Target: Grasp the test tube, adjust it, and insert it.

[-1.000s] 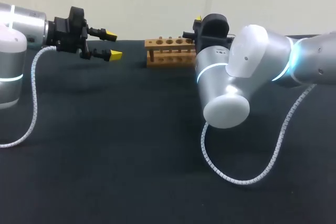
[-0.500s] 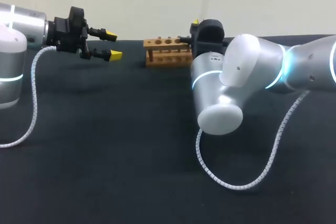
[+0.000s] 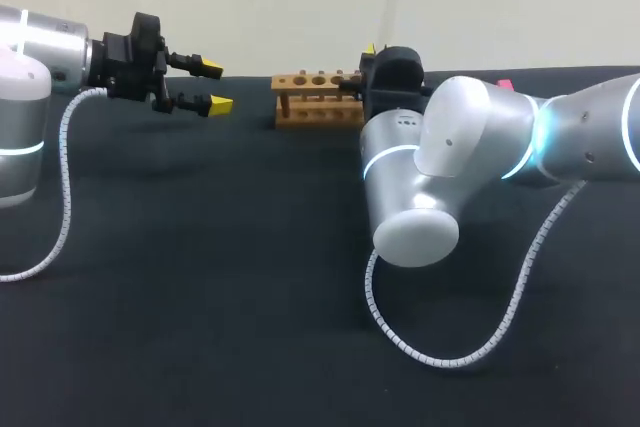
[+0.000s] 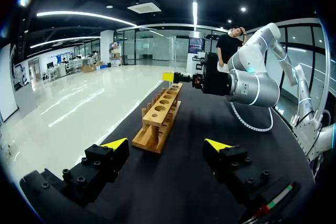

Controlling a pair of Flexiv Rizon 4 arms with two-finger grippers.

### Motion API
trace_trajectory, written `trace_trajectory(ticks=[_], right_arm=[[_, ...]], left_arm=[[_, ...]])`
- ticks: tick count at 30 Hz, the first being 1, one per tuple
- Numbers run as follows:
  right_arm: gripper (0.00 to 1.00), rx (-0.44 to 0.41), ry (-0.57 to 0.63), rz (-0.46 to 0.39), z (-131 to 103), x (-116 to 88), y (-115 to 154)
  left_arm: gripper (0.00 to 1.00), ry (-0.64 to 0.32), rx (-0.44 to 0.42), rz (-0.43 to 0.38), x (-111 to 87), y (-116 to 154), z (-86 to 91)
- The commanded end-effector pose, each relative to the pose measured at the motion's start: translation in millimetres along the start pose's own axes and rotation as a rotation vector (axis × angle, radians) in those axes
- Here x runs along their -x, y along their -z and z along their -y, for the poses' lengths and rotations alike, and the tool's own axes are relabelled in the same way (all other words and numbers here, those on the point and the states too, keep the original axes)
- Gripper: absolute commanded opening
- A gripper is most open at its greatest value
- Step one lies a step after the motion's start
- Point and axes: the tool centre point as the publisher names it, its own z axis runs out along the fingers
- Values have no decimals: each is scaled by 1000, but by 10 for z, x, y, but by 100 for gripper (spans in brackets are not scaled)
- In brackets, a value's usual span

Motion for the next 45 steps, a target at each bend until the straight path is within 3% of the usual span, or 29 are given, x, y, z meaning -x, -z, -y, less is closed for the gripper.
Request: trace_trajectory(ticks=[1,8,12,13,39,45], right_arm=[[2,103,3,0,36,-7,5],[25,109,7,-3,39,-12,22],[29,110,8,-3,32,-4,37],[35,111,8,-3,29,0,42],[42,108,26,23,-131,179,143],[29,84,17,34,-112,203,165]], left_arm=[[100,-3,3,4,-12,-3,7],[100,-3,3,4,-12,-3,7],[100,-3,3,4,-12,-3,7],[100,-3,3,4,-12,-3,7],[100,-3,3,4,-12,-3,7],[100,-3,3,4,-12,-3,7]])
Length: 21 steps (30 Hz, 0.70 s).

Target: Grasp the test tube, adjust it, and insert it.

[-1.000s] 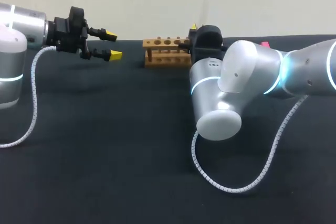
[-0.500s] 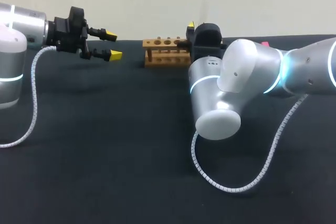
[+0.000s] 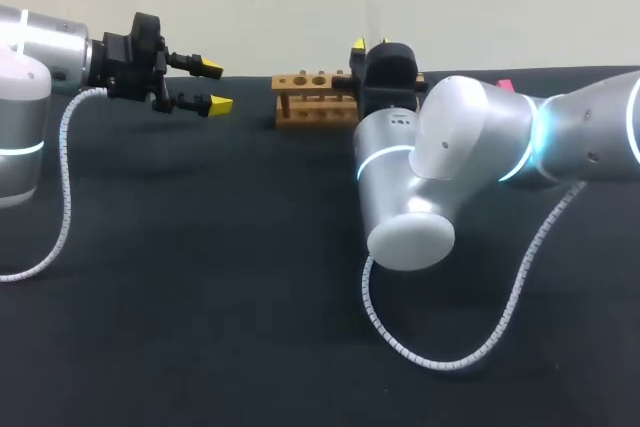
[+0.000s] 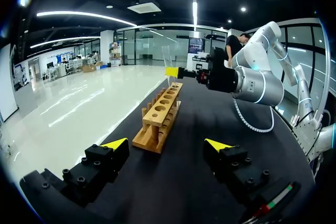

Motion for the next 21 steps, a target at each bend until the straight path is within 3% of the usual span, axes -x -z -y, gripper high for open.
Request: trace_trajectory(ticks=[1,3,14,15,16,17,21], right_arm=[[25,71,-7,7,46,17,47],[0,70,-7,9,45,23,58],[0,64,-9,11,65,23,117],[6,64,-9,10,70,18,123],[18,64,-9,10,73,16,125],[47,64,-9,9,78,11,130],[45,60,-8,10,91,14,148]], left_arm=[[100,-3,3,4,-12,-3,7],[100,-3,3,4,-12,-3,7],[100,-3,3,4,-12,-3,7],[100,-3,3,4,-12,-3,7],[100,-3,3,4,-12,-3,7],[100,-3,3,4,-12,-3,7],[100,-3,3,4,-12,-3,7]])
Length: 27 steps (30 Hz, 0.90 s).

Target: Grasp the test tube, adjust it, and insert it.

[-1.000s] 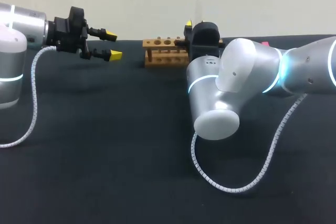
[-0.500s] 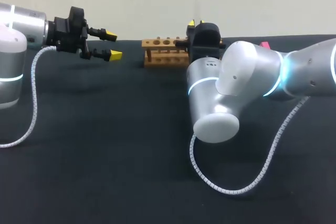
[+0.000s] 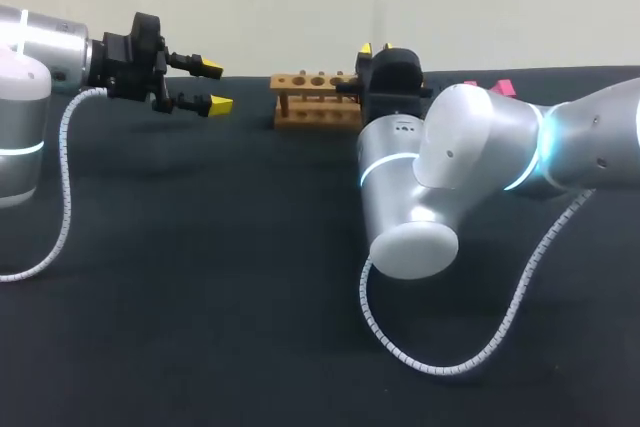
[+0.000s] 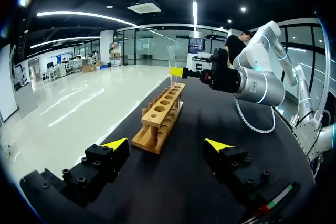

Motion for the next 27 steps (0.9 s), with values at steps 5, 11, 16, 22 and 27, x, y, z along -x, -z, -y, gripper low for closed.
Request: trace_trajectory(ticks=[5,11,16,22,27], right_arm=[[46,65,-2,8,47,22,70],[100,65,-7,5,51,57,125],[100,102,-43,-7,58,111,205],[100,164,-71,-22,61,160,294],[100,190,-85,-38,58,178,318]], left_arm=[[100,-3,3,4,-12,-3,7],[100,-3,3,4,-12,-3,7],[100,-3,3,4,-12,-3,7],[100,-3,3,4,-12,-3,7],[100,-3,3,4,-12,-3,7]])
